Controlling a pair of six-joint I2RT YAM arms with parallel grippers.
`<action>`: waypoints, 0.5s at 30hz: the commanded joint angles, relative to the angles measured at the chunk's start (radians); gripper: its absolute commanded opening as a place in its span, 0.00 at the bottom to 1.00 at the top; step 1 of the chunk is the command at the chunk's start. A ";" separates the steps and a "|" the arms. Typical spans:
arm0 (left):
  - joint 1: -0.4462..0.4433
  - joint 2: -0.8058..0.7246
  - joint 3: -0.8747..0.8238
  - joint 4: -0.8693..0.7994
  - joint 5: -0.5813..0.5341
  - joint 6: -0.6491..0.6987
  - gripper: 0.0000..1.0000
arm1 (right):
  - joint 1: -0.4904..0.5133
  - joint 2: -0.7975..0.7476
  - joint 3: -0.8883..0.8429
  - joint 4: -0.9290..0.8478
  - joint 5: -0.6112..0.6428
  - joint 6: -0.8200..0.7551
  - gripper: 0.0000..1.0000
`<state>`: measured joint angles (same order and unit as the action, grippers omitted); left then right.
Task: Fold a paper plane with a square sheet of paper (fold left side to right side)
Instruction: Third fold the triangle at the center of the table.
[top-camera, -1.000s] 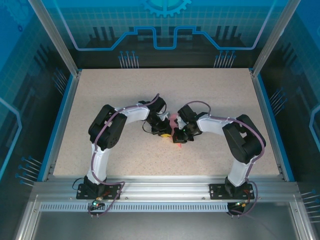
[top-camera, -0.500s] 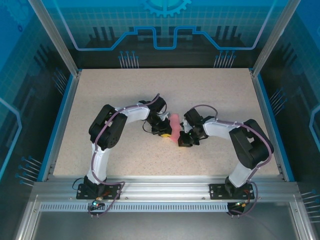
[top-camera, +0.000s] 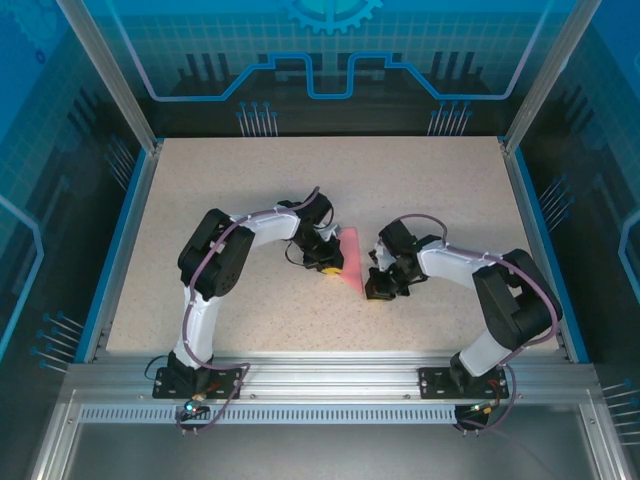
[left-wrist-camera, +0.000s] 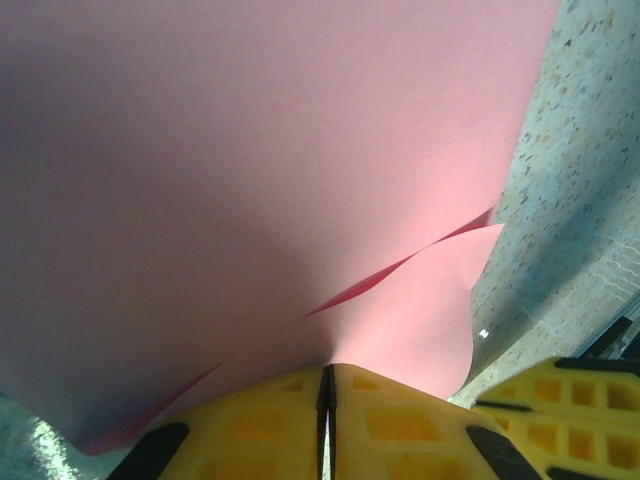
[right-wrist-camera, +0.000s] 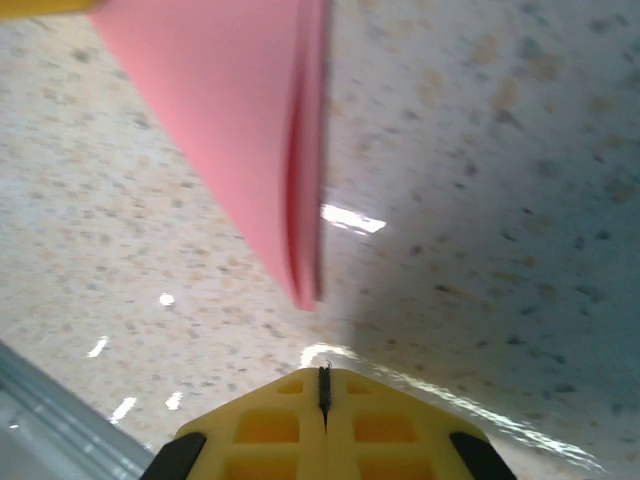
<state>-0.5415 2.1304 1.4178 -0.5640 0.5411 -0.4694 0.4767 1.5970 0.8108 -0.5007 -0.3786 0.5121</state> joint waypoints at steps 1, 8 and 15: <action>0.004 0.049 0.004 -0.037 -0.083 -0.011 0.12 | 0.000 -0.001 0.062 0.015 -0.072 -0.008 0.00; 0.000 0.048 0.009 -0.033 -0.078 -0.015 0.12 | 0.012 0.105 0.137 0.093 -0.041 0.029 0.00; -0.001 0.035 0.018 -0.030 -0.067 -0.015 0.13 | 0.012 0.196 0.147 0.058 -0.013 0.030 0.00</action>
<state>-0.5415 2.1311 1.4208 -0.5667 0.5423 -0.4721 0.4797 1.7702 0.9451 -0.4118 -0.4076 0.5327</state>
